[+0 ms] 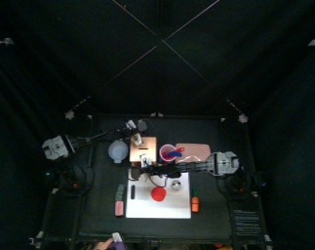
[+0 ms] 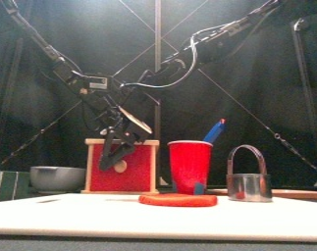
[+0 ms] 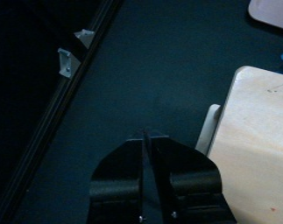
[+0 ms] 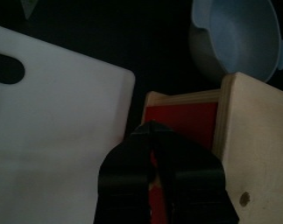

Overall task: Get the cutter from the drawer then cut the dough then place the extra dough in the bowl
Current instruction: Cut the dough

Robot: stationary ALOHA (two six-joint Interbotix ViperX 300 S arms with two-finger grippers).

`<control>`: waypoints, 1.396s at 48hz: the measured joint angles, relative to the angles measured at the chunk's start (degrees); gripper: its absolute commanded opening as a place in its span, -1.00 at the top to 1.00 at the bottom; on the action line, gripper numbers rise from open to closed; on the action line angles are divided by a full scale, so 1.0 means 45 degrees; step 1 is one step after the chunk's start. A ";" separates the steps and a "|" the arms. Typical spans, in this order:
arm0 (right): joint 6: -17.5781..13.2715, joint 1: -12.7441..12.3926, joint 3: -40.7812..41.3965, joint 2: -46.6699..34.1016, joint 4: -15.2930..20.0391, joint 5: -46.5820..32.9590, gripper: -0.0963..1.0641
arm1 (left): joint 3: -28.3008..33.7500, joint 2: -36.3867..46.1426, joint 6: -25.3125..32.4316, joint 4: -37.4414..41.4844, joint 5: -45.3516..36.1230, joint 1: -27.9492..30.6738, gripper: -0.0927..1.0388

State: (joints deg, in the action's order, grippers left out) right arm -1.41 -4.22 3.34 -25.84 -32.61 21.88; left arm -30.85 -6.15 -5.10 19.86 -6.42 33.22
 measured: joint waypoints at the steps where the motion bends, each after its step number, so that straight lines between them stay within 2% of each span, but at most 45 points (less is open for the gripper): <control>1: 0.0078 0.0078 -0.0020 0.0020 0.0039 0.0000 0.41 | 0.0000 -0.0020 0.0000 0.0000 0.0000 -0.0020 -0.02; 9: 0.0020 0.0664 -0.0059 0.0586 0.0723 0.0059 0.41 | 0.0000 0.0059 -0.0039 0.0000 0.0039 0.0000 -0.02; 20: 0.0039 0.1602 0.0918 0.2734 0.3066 0.0605 0.41 | -0.0020 0.0781 -0.0117 -0.0059 0.1211 -0.0098 -0.02; 24: 0.0059 0.1777 0.1543 0.3398 0.3555 0.1230 0.41 | -0.0059 0.1191 -0.0117 -0.0293 0.1875 -0.0078 -0.02; 29: 0.0000 0.1699 0.2363 0.3984 0.3730 0.1855 0.41 | -0.0332 0.1660 -0.0117 -0.0742 0.2813 -0.0078 -0.02; 39: -0.0098 0.1914 0.3633 0.5000 0.4297 0.2617 0.32 | -0.1426 0.2734 -0.0098 -0.1699 0.5176 -0.0254 -0.02; 46: -0.0176 0.2109 0.4473 0.5840 0.4746 0.3516 0.09 | -0.2559 0.3652 -0.0078 -0.1875 0.6953 -0.0898 -0.02; 51: -0.0137 0.2266 0.5039 0.6426 0.4883 0.3965 -0.15 | -0.3301 0.4355 -0.0078 -0.1953 0.8008 -0.1484 -0.02; 60: -0.0137 0.2832 0.5859 0.7129 0.4277 0.4648 -0.50 | -0.4297 0.5273 -0.0059 -0.2578 0.9473 -0.2480 -0.03; 67: -0.0098 0.3027 0.6270 0.7168 0.3965 0.4883 -0.56 | -0.4844 0.5449 0.0000 -0.2832 1.0137 -0.3164 -0.03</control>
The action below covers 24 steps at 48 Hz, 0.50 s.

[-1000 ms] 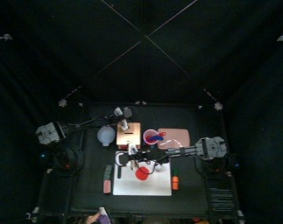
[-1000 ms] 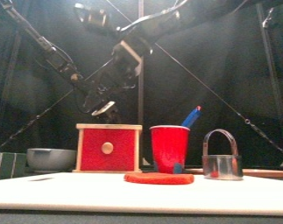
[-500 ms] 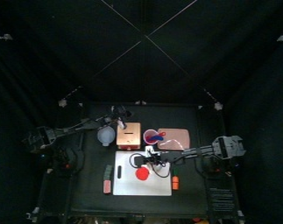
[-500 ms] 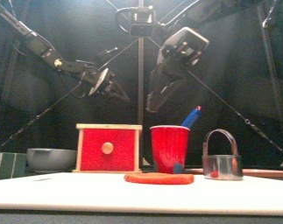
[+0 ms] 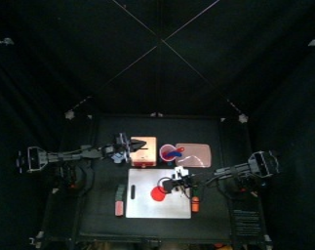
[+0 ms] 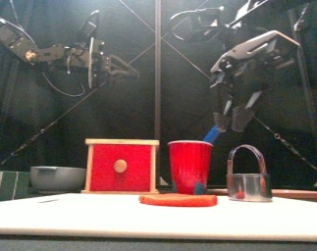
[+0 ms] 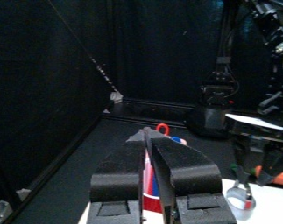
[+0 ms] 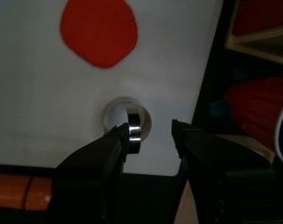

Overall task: Get the cutter from the drawer then cut the dough then place the extra dough in the bowl
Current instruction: Cut the dough

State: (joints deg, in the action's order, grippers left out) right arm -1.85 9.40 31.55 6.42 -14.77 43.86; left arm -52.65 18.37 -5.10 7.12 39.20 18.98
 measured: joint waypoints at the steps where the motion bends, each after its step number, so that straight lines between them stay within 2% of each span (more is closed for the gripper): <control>1: 0.0020 0.0020 0.0059 0.0000 -0.0020 0.0000 -0.56 | -0.0059 -0.0020 0.0000 0.0000 0.0039 -0.0078 -0.03; 14: -0.0020 -0.0020 0.0547 -0.0117 0.0273 -0.0430 -0.55 | -0.0918 -0.0098 0.0410 0.0352 0.0469 -0.1191 -0.03; 24: 0.0020 -0.0020 0.0781 -0.0625 0.0566 -0.1094 -0.53 | -0.1445 -0.0078 0.0391 -0.0117 0.0488 -0.1699 -0.02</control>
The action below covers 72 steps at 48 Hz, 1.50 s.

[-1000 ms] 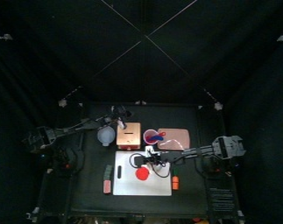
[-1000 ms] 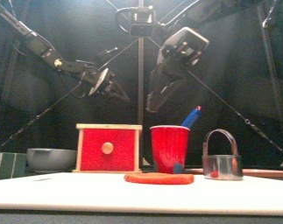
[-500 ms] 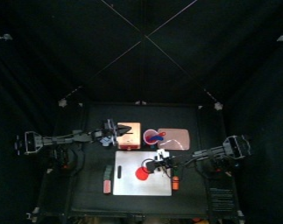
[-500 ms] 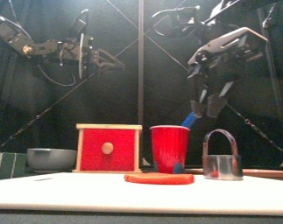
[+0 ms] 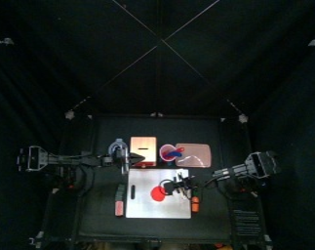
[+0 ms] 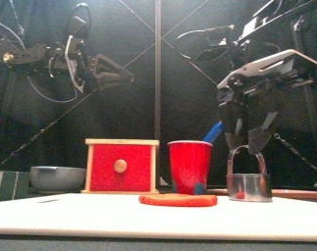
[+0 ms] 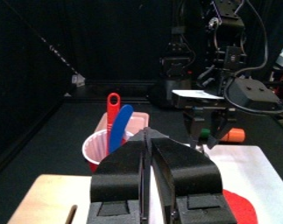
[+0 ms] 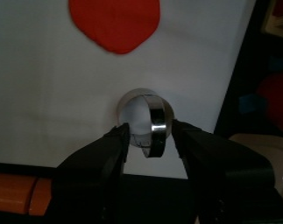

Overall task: Get the cutter from the drawer then cut the dough then place the extra dough in the bowl
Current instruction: Cut the dough

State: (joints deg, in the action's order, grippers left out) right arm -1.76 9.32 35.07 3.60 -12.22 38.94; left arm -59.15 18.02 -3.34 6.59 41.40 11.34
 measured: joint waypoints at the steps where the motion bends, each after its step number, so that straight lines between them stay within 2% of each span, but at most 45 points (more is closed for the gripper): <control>1: 0.0000 0.0000 0.0000 0.0000 0.0000 0.0000 -0.52 | -0.0020 -0.0020 0.0000 -0.0117 0.0000 -0.0020 -0.02; 8: 0.0176 -0.0039 0.0098 -0.0391 0.0000 -0.0137 -0.50 | -0.0195 -0.0020 0.0000 -0.0625 0.0020 -0.0195 -0.02; 21: 0.0215 -0.0117 0.0098 -0.0234 0.0039 -0.0039 -0.03 | -0.0527 -0.0195 0.0000 -0.1426 0.0000 -0.0508 -0.01; 25: 0.0137 -0.0117 0.0078 -0.0098 0.0039 0.0000 0.05 | -0.0547 -0.0312 0.0000 -0.1543 0.0000 -0.0566 -0.01; 29: 0.0234 -0.0117 0.0078 0.0000 0.0039 0.0039 0.06 | -0.0547 -0.0449 -0.0020 -0.1602 0.0000 -0.0586 -0.01; 35: -0.0078 -0.0195 -0.0215 0.0039 0.0020 0.0039 0.07 | -0.0527 -0.0820 -0.0020 -0.1660 0.0020 -0.0605 -0.01; 45: -0.0137 -0.0254 -0.1680 -0.0312 0.0098 0.0078 0.06 | -0.0254 -0.1367 0.0020 -0.1660 0.0020 -0.0801 -0.01; 51: -0.0215 -0.0254 -0.2617 -0.0996 0.0488 0.0156 0.06 | -0.0215 -0.1426 0.0020 -0.1660 0.0020 -0.0879 -0.01; 56: -0.0664 -0.0254 -0.3281 -0.1641 0.0801 0.0371 0.06 | -0.0234 -0.1406 0.0020 -0.1660 0.0020 -0.0898 -0.01; 59: -0.1250 -0.0254 -0.3633 -0.1973 0.0762 0.0566 0.06 | -0.0273 -0.1387 0.0020 -0.1660 0.0020 -0.0918 -0.01; 65: -0.2637 -0.0254 -0.4160 -0.2422 0.0117 0.0859 0.06 | -0.0430 -0.1387 0.0039 -0.1660 0.0020 -0.0977 0.00; 72: -0.3594 -0.0195 -0.4355 -0.2656 -0.0781 0.0879 0.06 | -0.0605 -0.1387 0.0039 -0.1660 0.0020 -0.0996 0.00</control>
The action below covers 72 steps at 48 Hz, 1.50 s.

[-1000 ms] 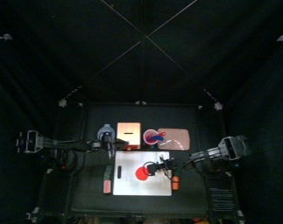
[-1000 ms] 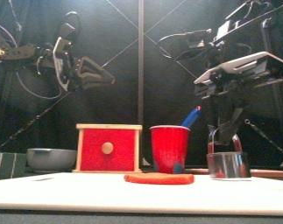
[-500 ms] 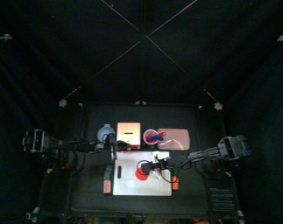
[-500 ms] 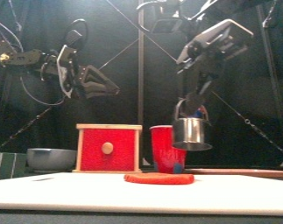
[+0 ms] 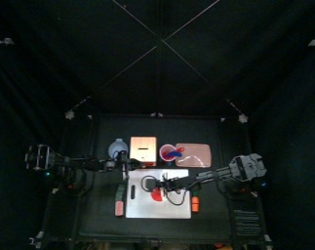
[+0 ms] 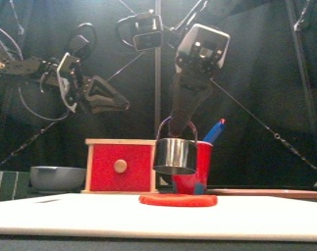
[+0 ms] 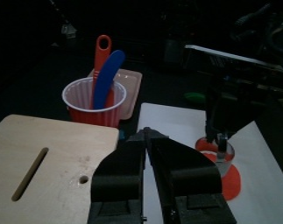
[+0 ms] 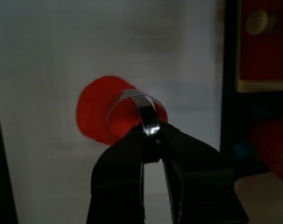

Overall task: Get the cutter from the drawer then cut the dough then place the extra dough in the bowl
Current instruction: Cut the dough

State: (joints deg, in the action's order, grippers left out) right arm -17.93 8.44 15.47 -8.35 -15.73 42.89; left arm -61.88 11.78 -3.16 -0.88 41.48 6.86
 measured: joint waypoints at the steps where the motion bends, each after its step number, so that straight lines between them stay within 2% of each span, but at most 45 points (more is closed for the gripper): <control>1: -0.0098 0.0020 -0.0020 -0.0039 -0.0098 0.0000 0.06 | -0.0020 0.0000 0.0000 0.0000 0.0000 0.0000 0.00; 11: -0.1230 0.0449 0.0000 -0.0215 -0.0273 0.0059 0.06 | -0.0215 0.0098 -0.0020 0.0000 0.0000 -0.0020 0.00; 16: -0.1406 0.0645 -0.0020 -0.0234 -0.0313 0.0156 0.06 | -0.0254 0.0156 0.0000 0.0000 -0.0020 -0.0020 0.00; 29: -0.1406 0.0957 -0.0020 -0.0410 -0.0313 0.0273 0.06 | -0.0273 0.0176 0.0000 -0.0039 0.0000 -0.0039 0.00; 50: -0.1406 0.0977 -0.0371 -0.0801 -0.0723 0.0273 0.06 | -0.0312 0.0176 0.0000 -0.0098 0.0000 -0.0039 0.00; 72: -0.1387 0.1016 -0.0605 -0.1230 -0.0762 0.0449 0.01 | -0.0430 0.0176 -0.0039 -0.0137 0.0000 -0.0020 0.00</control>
State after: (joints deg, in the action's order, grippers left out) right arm -24.17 13.01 12.74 -13.89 -19.16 44.91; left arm -63.81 12.57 -3.34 -1.49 41.48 6.77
